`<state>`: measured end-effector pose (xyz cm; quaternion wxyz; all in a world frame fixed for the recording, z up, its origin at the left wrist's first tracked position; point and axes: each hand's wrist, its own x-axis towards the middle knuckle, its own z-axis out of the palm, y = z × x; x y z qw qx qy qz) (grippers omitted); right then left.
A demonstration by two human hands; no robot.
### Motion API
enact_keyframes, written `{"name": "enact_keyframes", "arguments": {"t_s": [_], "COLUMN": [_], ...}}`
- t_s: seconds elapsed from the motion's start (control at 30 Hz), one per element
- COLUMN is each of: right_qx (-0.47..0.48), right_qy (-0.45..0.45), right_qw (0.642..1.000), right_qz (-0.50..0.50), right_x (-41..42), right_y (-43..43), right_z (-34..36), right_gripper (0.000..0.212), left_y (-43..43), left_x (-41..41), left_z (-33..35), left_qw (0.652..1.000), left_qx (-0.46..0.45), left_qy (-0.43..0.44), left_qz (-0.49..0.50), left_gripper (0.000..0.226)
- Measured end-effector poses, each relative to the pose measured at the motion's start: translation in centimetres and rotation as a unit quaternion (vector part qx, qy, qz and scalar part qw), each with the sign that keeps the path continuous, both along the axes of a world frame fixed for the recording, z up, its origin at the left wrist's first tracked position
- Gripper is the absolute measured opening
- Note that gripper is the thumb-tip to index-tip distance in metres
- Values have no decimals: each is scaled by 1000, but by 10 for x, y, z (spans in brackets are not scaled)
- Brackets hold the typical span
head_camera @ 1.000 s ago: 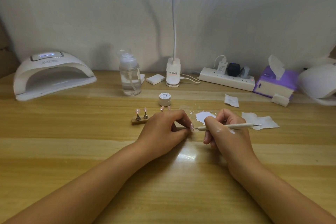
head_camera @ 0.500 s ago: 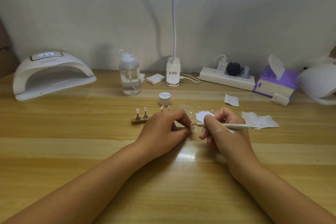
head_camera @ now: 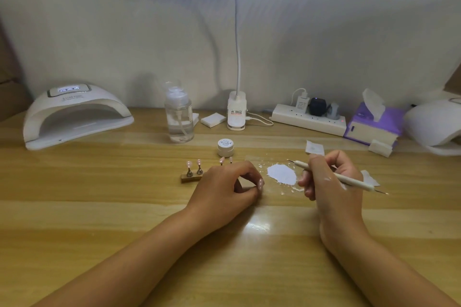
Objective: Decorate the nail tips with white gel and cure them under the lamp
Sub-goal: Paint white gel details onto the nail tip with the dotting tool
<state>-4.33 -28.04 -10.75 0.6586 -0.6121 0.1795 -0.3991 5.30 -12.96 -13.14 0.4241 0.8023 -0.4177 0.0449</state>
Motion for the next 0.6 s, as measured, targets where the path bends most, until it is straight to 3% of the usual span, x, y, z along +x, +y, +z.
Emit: {"name": "enact_keyframes", "arguments": {"t_s": [0.33, 0.6], "right_qx": [6, -12], "right_qy": [29, 42], "right_qw": [998, 998], "right_qz": [-52, -43], "right_x": [3, 6], "right_y": [-29, -27], "right_z": [-6, -9], "right_gripper": [24, 21], "left_y": [28, 49], "left_x": [18, 45], "left_z": [42, 38], "left_qw": [980, 982], "left_qx": [-164, -46], "left_qy": [20, 45], "left_qz": [110, 178], "left_gripper": [15, 20]}}
